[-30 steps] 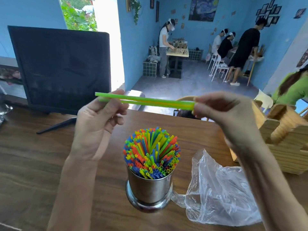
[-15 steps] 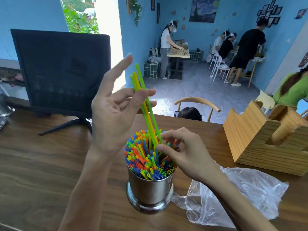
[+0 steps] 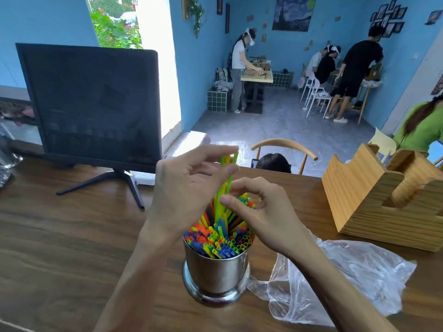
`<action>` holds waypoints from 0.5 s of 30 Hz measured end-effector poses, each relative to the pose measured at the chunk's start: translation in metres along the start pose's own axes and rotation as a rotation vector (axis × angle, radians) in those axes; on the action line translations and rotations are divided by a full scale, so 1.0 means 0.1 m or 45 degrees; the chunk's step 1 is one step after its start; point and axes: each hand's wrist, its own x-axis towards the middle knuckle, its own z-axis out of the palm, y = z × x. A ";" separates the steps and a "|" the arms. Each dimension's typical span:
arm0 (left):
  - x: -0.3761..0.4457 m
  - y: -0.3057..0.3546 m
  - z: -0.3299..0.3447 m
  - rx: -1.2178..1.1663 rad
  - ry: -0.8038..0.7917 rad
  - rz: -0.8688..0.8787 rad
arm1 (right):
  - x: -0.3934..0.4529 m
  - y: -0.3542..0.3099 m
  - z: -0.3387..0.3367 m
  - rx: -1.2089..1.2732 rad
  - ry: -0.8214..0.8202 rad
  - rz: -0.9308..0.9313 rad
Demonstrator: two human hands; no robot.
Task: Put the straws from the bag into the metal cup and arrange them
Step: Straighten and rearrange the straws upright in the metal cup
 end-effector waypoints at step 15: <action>-0.07 -0.25 -0.10 0.441 -0.392 -0.079 | 0.18 0.50 -0.25 0.009 -0.070 0.341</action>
